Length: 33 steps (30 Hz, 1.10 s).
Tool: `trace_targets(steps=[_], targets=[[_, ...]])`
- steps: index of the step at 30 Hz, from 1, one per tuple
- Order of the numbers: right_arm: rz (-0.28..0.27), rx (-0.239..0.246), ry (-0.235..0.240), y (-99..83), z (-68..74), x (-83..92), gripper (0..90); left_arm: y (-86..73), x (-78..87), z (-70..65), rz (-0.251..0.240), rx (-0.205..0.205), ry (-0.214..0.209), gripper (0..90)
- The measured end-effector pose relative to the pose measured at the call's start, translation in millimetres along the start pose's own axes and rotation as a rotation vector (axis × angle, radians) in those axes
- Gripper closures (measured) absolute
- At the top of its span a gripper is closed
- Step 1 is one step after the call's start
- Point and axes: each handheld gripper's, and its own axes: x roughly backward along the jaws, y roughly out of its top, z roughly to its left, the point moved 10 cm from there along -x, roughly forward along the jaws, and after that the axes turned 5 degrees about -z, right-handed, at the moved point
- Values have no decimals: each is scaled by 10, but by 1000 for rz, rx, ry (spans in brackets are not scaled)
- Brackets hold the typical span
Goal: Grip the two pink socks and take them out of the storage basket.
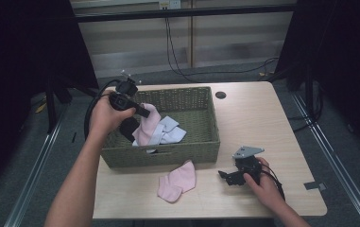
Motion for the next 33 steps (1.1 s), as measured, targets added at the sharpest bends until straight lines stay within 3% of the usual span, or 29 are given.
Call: trace_targets(steps=[13, 33], targets=[[-1, 3, -2, 1, -4, 0, 105, 59, 114, -93, -5, -6, -26, 859], [-1, 4, -2, 1, -4, 0, 104, 222, 400, -378, -27, -75, -51, 856]])
